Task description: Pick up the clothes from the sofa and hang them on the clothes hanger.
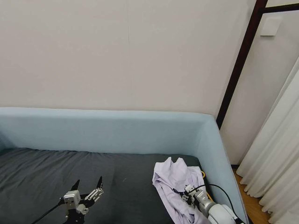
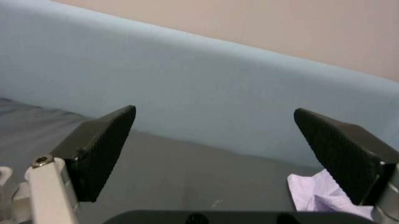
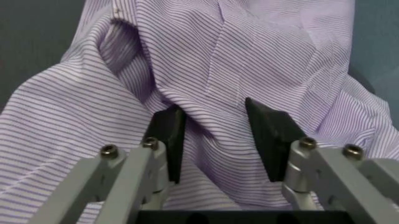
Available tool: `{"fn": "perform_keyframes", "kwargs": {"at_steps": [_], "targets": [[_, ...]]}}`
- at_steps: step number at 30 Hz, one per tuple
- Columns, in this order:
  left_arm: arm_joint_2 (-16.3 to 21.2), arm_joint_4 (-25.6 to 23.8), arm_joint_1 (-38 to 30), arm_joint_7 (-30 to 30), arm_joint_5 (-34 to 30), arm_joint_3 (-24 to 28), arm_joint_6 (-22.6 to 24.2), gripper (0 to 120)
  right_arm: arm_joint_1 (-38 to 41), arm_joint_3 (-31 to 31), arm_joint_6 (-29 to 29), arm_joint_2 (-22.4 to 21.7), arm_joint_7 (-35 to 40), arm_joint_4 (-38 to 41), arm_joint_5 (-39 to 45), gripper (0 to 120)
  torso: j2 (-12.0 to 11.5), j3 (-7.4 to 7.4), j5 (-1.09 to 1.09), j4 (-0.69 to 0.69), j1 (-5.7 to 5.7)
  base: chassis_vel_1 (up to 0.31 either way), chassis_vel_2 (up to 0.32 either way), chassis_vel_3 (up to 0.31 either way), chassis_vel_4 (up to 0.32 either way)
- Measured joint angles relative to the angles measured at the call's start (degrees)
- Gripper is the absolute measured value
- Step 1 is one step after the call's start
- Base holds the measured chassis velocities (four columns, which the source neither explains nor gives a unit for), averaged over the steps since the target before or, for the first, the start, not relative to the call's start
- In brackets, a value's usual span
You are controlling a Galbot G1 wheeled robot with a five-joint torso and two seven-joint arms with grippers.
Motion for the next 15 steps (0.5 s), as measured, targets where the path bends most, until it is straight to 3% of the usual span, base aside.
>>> {"fn": "perform_keyframes", "kwargs": {"at_steps": [11,15], "targets": [[-0.15,-0.25,0.18,-0.12,0.05,0.01,-0.27,100,-0.09,0.96,3.43,0.2,-1.57,-0.27,1.27,0,0.0,0.0,0.0,0.0,0.0,0.0,0.0,0.0,0.0],[-0.62,-0.25,0.19,-0.17,0.56,0.48,-0.69,100,-0.29,2.42,4.23,-0.28,-1.59,1.07,5.93,0,0.0,0.0,0.0,-0.01,0.0,0.0,0.0,0.0,0.0]]}}
